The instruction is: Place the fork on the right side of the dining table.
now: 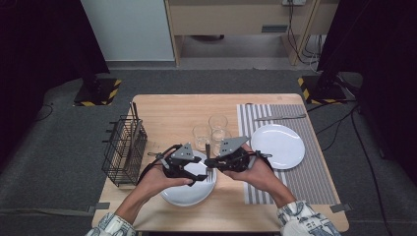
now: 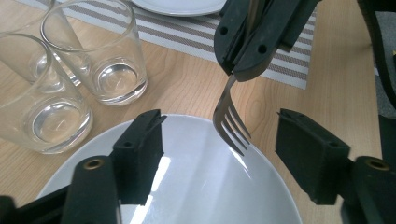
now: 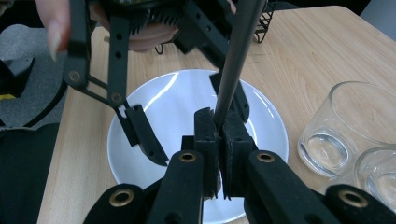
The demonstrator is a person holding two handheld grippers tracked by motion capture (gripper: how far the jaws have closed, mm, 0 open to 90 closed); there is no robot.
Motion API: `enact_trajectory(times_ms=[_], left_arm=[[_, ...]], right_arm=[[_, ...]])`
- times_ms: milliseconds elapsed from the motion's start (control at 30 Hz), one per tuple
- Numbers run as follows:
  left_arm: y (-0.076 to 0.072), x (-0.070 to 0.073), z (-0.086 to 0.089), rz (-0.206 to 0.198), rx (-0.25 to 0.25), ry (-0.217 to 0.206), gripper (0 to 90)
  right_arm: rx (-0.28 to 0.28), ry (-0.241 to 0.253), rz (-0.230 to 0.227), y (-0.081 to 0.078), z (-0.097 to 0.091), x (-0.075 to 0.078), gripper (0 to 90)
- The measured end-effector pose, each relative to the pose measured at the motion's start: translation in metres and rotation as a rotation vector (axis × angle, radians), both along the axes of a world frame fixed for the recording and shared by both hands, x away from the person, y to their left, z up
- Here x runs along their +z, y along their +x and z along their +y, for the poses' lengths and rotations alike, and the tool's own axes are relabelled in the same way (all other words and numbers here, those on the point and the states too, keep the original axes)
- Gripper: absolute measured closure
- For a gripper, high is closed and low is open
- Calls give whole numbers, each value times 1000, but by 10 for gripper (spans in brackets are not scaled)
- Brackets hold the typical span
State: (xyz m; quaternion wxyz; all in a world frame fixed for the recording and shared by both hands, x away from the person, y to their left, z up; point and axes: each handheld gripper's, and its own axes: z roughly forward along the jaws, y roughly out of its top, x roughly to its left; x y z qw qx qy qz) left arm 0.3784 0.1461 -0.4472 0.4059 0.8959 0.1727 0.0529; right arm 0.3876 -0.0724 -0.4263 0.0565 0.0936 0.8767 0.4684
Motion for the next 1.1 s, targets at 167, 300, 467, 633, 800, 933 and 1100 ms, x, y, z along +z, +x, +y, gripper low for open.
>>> enact_trajectory(times_ms=[167,300,467,633,800,933,1100], left_arm=[[-1,-4,-5,-3,10,-26,412],[1,-8,-7,6,12,-42,487],[2,-12,-9,14,1,-70,611],[3,-16,-11,28,3,-96,682],[4,-17,-11,34,1,-114,725],[4,-19,-12,37,-1,-113,737],[4,-21,-13,44,-7,-122,760]], right_arm=[[4,3,-2,0,0,1,872],[8,5,0,-1,0,1,872],[12,6,2,-2,1,1,872],[13,10,3,-2,1,1,872],[16,14,4,-2,0,1,872],[14,20,5,-2,-1,2,872],[12,19,5,-2,-1,2,872]])
